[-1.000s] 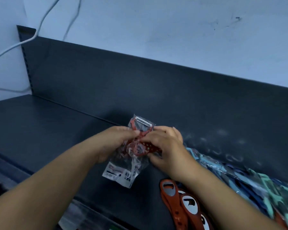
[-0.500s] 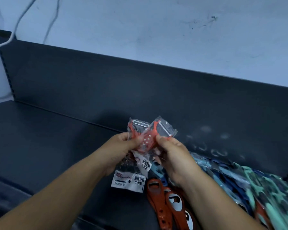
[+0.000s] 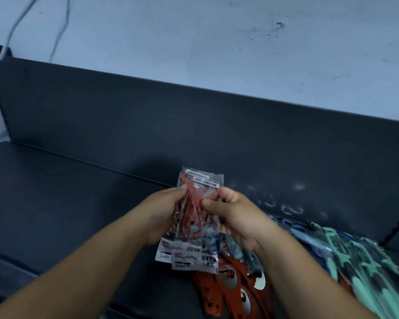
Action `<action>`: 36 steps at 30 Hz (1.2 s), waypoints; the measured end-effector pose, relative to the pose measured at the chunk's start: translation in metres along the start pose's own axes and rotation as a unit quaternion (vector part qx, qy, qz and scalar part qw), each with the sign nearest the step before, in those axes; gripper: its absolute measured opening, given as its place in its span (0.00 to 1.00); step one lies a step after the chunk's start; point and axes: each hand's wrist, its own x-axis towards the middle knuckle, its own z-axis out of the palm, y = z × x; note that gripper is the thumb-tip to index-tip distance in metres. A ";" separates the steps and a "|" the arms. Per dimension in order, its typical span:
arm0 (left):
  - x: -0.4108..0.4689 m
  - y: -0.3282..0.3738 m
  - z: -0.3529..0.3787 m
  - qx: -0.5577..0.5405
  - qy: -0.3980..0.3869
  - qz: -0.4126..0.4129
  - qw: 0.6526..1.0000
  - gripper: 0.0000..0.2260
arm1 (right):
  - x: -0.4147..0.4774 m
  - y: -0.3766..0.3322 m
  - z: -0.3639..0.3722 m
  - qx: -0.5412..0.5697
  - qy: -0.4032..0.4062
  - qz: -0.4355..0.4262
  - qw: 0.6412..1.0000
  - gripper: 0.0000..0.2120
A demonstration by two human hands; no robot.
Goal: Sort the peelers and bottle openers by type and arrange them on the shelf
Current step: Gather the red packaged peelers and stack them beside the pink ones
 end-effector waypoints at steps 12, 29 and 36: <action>-0.003 -0.008 -0.008 0.044 0.028 0.019 0.998 0.08 | 0.013 0.009 -0.010 -0.118 0.169 -0.072 0.976 0.05; 0.010 -0.013 -0.039 -0.004 0.117 -0.009 0.993 0.07 | 0.053 0.028 -0.034 -0.541 0.124 -0.036 0.831 0.15; 0.010 -0.016 -0.051 -0.023 0.113 -0.019 0.993 0.08 | 0.085 0.023 -0.017 -0.608 0.056 0.091 0.787 0.30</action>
